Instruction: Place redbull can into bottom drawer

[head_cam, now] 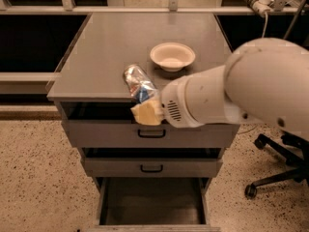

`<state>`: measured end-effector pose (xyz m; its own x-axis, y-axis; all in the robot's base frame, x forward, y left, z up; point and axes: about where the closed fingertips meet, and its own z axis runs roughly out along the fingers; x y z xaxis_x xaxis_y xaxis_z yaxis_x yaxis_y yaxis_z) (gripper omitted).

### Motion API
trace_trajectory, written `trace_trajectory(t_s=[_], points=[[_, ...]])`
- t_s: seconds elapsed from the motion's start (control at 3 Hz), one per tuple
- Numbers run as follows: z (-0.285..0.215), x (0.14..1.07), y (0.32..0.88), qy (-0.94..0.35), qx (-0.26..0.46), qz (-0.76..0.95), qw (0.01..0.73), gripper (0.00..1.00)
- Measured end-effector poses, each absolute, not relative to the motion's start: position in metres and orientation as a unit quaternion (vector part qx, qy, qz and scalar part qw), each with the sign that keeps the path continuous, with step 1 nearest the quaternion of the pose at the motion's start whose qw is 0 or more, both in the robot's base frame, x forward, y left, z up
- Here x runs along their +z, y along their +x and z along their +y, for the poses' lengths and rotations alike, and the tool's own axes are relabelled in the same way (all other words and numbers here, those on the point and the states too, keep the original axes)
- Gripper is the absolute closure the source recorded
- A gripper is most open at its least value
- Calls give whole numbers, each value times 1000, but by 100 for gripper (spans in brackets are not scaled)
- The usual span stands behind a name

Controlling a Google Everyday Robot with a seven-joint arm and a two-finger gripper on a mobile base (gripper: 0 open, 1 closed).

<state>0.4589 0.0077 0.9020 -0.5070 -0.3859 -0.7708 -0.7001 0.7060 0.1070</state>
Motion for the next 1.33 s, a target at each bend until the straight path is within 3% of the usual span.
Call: trace_trajectory(t_s=[0.67,1.33], points=[[-6,858,457,-296,228,854,361,100],[-24,720,424,-238,369,847,299,100]])
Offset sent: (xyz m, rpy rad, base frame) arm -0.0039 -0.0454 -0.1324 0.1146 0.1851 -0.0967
